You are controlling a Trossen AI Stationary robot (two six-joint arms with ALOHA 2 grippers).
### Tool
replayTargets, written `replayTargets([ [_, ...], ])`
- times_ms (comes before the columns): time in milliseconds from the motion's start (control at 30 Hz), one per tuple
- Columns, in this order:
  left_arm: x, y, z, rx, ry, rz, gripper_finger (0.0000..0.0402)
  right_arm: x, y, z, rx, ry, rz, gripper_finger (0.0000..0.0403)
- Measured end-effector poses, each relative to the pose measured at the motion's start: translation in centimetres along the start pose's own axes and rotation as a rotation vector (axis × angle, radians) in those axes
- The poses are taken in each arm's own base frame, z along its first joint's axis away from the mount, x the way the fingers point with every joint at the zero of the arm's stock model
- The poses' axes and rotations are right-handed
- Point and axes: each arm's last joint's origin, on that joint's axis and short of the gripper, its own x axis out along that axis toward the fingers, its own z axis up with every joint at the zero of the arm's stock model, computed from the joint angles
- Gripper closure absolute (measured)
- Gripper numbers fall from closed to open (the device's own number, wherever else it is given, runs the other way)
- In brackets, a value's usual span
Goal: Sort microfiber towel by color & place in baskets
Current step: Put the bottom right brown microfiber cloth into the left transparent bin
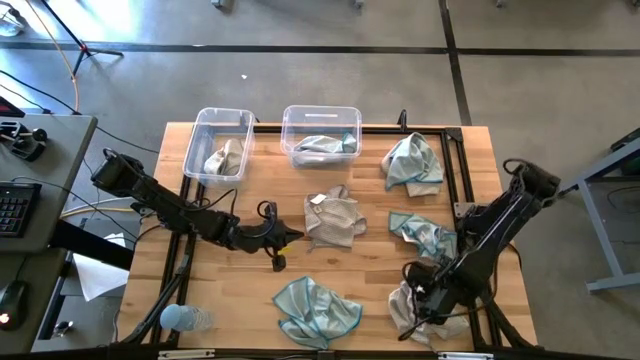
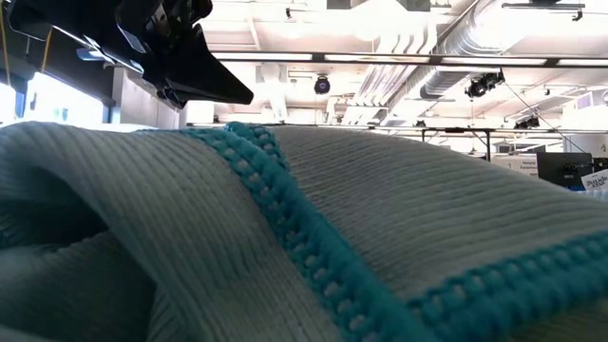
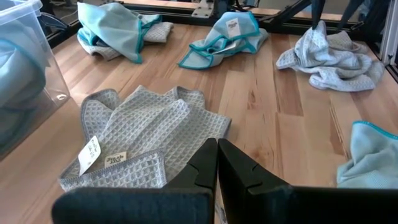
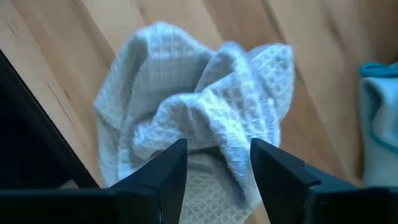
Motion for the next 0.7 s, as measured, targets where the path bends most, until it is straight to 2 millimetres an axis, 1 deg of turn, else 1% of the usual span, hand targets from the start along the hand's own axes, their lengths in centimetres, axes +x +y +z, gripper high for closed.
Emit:
replayTargets([
  [200,0.0,0.0,0.0,-0.009,0.000,0.000,0.0401,2.5,1.2,-0.2,-0.080,0.017,-0.036,0.0235],
  [367,0.0,0.0,0.0,-0.026,0.000,0.000,0.0401,4.6,1.5,-0.2,-0.117,0.036,-0.106,0.0259],
  [467,0.0,0.0,0.0,-0.033,0.000,0.000,0.0401,5.6,1.6,-0.2,-0.144,0.048,-0.143,0.0291],
  [567,0.0,0.0,0.0,-0.035,0.000,0.000,0.0401,6.3,1.6,-0.3,-0.164,0.053,-0.165,0.0335],
  [667,0.0,0.0,0.0,-0.036,0.000,0.000,0.0401,6.5,1.7,-0.2,-0.188,0.047,-0.167,0.0384],
  [700,0.0,0.0,0.0,-0.036,0.000,0.000,0.0401,6.5,1.7,-0.2,-0.190,0.045,-0.167,0.0392],
])
